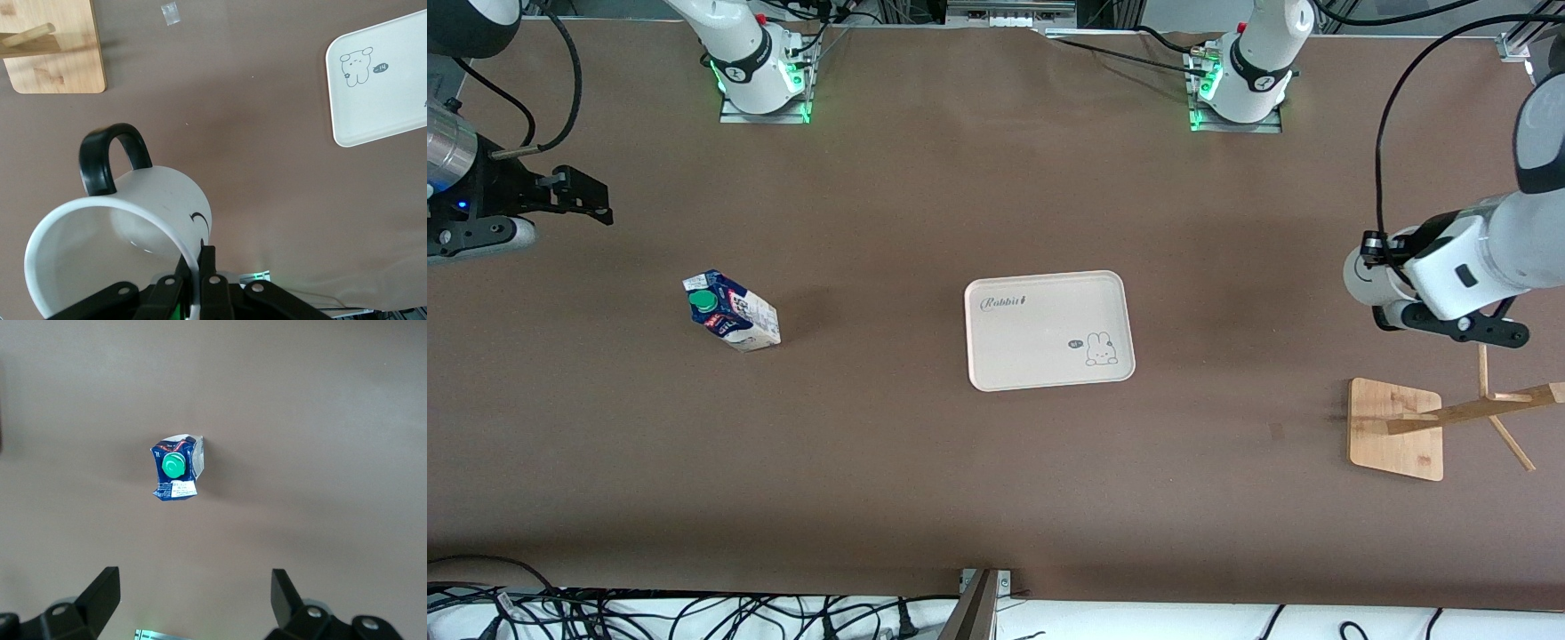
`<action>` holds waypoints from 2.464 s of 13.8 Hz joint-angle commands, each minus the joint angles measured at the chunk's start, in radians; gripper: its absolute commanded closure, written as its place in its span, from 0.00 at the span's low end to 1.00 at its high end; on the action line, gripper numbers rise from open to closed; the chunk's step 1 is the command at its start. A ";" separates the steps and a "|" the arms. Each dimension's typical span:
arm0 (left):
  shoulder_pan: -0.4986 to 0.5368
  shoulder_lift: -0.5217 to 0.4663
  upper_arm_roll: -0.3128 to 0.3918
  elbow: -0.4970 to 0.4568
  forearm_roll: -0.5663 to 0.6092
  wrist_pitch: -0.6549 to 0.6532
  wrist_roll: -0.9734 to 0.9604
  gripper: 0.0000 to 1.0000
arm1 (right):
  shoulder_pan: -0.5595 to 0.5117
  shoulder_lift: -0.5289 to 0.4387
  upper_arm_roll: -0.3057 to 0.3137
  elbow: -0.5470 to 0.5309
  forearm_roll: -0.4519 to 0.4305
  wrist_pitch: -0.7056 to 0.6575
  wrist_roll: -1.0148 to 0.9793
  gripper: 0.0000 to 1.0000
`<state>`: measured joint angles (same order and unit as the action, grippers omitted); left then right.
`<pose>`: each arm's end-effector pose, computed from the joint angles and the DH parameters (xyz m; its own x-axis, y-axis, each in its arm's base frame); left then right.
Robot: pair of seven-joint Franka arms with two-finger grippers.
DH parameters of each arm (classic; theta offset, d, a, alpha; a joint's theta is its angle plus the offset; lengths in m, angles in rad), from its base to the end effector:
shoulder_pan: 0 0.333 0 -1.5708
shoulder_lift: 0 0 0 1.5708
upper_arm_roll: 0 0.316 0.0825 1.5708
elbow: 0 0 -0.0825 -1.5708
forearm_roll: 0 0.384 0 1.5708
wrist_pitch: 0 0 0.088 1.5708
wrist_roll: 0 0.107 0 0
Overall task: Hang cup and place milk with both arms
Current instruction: 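Lower the mug handle onto a stand peg with the left gripper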
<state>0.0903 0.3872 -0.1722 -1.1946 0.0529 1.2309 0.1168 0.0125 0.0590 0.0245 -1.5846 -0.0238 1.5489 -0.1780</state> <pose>0.6253 -0.0228 0.5445 0.9238 -0.1853 -0.3351 -0.1785 -0.9826 0.0512 0.5672 0.0180 0.5831 0.9723 0.2127 -0.0970 0.2142 -0.9768 0.0052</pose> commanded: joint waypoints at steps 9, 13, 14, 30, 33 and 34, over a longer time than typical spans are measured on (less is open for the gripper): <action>0.094 0.025 -0.004 0.024 -0.019 0.036 0.245 1.00 | -0.028 -0.010 0.025 -0.005 0.011 0.042 -0.012 0.00; 0.117 0.033 -0.001 0.024 -0.016 0.085 0.293 1.00 | -0.028 -0.007 0.025 -0.002 0.015 0.051 -0.011 0.00; 0.123 0.039 -0.001 0.024 -0.018 0.103 0.294 1.00 | -0.028 -0.007 0.025 -0.002 0.015 0.053 -0.011 0.00; 0.138 0.116 0.000 0.116 -0.019 0.223 0.291 1.00 | -0.028 -0.007 0.026 -0.002 0.018 0.051 -0.011 0.00; 0.141 0.124 0.000 0.116 -0.019 0.263 0.290 1.00 | -0.028 -0.007 0.026 -0.002 0.018 0.053 -0.011 0.00; 0.141 0.124 0.000 0.116 -0.019 0.269 0.288 1.00 | -0.028 -0.007 0.026 -0.002 0.018 0.053 -0.011 0.00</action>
<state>0.2299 0.4936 -0.1709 -1.1233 0.0529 1.4988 0.3882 0.0106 0.0590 0.0296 -1.5846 -0.0238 1.5986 -0.1780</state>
